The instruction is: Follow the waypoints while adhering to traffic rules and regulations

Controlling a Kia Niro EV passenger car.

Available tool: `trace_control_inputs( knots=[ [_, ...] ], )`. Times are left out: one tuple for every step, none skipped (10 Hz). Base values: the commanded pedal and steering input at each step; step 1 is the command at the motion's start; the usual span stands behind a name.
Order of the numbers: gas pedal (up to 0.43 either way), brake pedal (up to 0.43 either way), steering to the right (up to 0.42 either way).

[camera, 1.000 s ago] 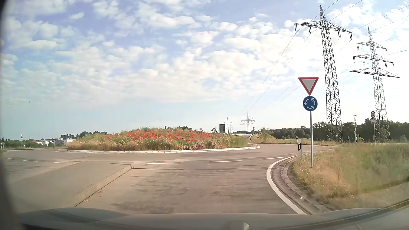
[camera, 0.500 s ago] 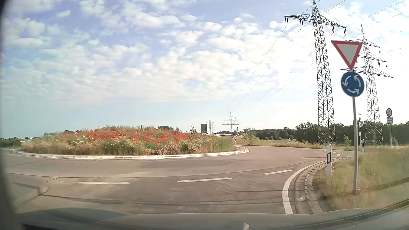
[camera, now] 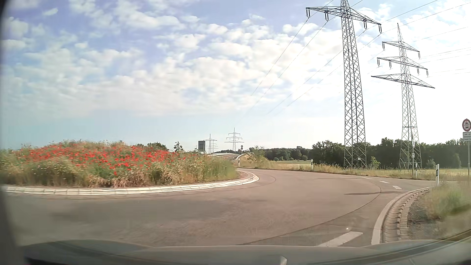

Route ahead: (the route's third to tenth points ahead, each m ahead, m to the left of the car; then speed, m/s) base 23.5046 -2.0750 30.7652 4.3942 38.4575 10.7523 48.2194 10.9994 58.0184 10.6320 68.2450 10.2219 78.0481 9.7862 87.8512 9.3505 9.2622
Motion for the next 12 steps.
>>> trace_control_inputs(
  knots=[
    [0.000,0.030,0.122],
    [0.000,0.030,0.120],
    [0.000,0.030,0.115],
    [0.000,0.030,0.105],
    [0.000,0.030,0.091],
    [0.000,0.030,0.076],
    [0.000,0.030,0.050],
    [0.000,0.030,0.029],
    [0.000,0.030,0.008],
    [0.000,0.030,-0.020],
    [0.000,0.030,-0.044],
    [0.000,0.030,-0.059]
  ],
)
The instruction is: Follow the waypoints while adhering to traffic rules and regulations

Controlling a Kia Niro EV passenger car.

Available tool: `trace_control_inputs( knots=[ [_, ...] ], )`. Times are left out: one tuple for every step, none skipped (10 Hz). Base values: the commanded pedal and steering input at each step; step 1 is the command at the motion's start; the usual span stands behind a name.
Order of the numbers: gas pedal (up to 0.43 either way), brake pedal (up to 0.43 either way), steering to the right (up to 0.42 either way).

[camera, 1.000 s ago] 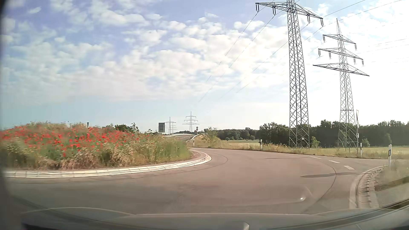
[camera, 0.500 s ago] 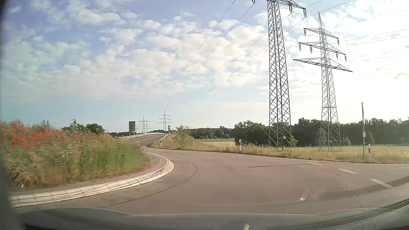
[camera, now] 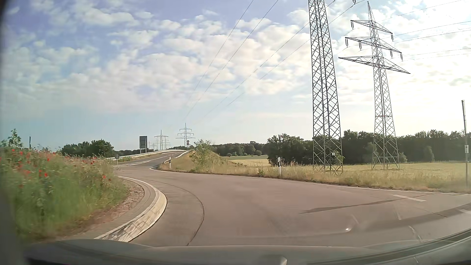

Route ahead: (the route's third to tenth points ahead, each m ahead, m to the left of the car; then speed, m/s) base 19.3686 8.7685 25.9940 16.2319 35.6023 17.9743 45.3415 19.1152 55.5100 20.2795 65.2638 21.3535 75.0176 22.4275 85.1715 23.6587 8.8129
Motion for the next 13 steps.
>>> trace_control_inputs(
  knots=[
    [0.000,0.030,-0.080],
    [0.000,0.030,-0.100],
    [0.000,0.030,-0.112],
    [0.000,0.030,-0.124],
    [0.000,0.024,-0.133],
    [0.000,0.030,-0.140],
    [0.000,0.030,-0.143],
    [0.000,0.030,-0.145],
    [0.000,0.030,-0.145],
    [0.000,0.030,-0.145],
    [0.008,0.030,-0.146],
    [0.020,0.030,-0.146],
    [0.039,0.030,-0.147]
  ],
)
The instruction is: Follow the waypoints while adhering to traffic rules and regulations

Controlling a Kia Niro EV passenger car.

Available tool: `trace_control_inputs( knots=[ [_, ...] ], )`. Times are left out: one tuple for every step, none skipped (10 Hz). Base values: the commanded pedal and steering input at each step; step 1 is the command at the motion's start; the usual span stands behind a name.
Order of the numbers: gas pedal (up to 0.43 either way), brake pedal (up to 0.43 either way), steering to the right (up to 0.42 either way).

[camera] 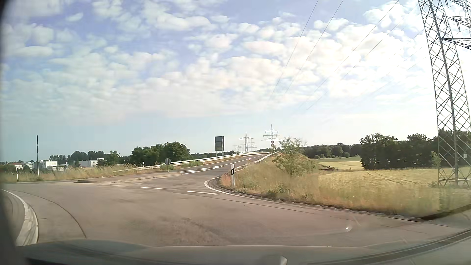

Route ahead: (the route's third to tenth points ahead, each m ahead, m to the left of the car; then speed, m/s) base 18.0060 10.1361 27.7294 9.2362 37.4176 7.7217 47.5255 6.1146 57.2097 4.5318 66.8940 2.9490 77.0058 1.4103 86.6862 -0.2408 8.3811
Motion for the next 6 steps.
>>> trace_control_inputs(
  knots=[
    [0.047,0.030,-0.147],
    [0.059,0.030,-0.147],
    [0.059,0.030,-0.145],
    [0.087,0.030,-0.144],
    [0.098,0.030,-0.139],
    [0.098,0.030,-0.132]
  ],
)
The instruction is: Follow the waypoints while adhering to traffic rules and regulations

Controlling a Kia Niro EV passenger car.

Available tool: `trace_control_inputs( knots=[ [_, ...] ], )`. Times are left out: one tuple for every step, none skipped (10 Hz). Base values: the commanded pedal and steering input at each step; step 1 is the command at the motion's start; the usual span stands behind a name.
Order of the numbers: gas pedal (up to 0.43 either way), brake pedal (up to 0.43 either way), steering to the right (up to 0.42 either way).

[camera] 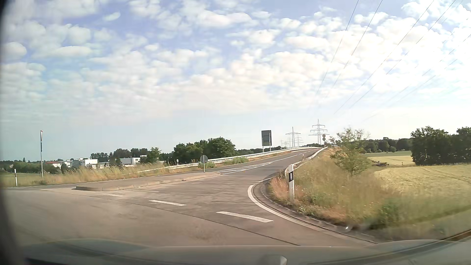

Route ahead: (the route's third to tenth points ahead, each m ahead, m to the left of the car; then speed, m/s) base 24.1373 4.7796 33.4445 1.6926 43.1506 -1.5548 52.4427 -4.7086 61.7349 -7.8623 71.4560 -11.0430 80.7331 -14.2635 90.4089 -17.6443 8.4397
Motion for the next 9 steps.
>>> trace_control_inputs(
  knots=[
    [0.118,0.030,-0.123],
    [0.130,0.030,-0.112],
    [0.130,0.030,-0.094],
    [0.130,0.030,-0.067],
    [0.130,0.030,-0.042],
    [0.130,0.030,-0.018],
    [0.150,0.030,0.010],
    [0.150,0.030,0.031],
    [0.169,0.030,0.045]
  ],
)
